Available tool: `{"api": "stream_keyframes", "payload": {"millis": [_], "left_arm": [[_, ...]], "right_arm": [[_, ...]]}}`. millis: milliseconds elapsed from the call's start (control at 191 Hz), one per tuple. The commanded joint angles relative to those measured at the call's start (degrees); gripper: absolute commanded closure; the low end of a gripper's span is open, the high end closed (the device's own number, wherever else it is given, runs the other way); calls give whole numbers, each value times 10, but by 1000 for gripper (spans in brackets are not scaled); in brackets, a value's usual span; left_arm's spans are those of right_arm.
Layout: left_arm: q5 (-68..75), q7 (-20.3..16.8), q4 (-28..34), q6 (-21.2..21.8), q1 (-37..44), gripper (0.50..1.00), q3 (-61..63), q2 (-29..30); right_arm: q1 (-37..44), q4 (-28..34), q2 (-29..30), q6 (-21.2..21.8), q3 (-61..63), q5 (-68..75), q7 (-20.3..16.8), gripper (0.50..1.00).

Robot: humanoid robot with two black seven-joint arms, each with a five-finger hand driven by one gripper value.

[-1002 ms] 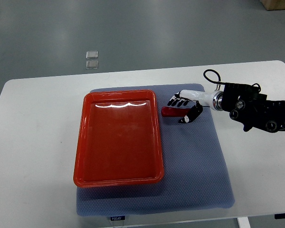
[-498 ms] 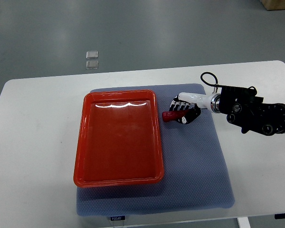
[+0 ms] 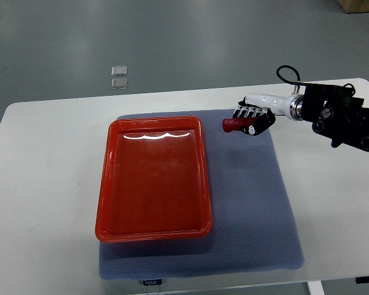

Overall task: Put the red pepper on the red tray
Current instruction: 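Lift the pepper with the right hand and carry it over the tray, then lower the pepper into the red tray and open the right hand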

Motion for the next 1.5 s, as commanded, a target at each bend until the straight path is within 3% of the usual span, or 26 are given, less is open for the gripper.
{"api": "stream_keyframes", "payload": {"millis": [0, 241, 441, 750, 1028, 1442, 1495], "left_arm": [[0, 0, 0, 0, 0, 500, 1, 0], [0, 0, 0, 0, 0, 500, 2, 0], [0, 0, 0, -1, 0, 500, 3, 0], [1, 0, -9, -1, -1, 500, 3, 0], [2, 0, -13, -1, -1, 500, 3, 0], [2, 0, -13, -1, -1, 500, 3, 0], [2, 0, -13, -1, -1, 500, 3, 0]], "right_arm": [[31, 26, -23, 11, 0, 2, 0, 1000], [89, 47, -8, 16, 1, 33, 0, 1000], [119, 40, 91, 11, -3, 74, 0, 1000], [112, -42, 264, -7, -19, 70, 1, 1000], [56, -82, 265, -27, -39, 61, 7, 1000], [16, -88, 265, -45, -38, 39, 13, 1000], [12, -88, 265, -52, -38, 40, 17, 932]]}}
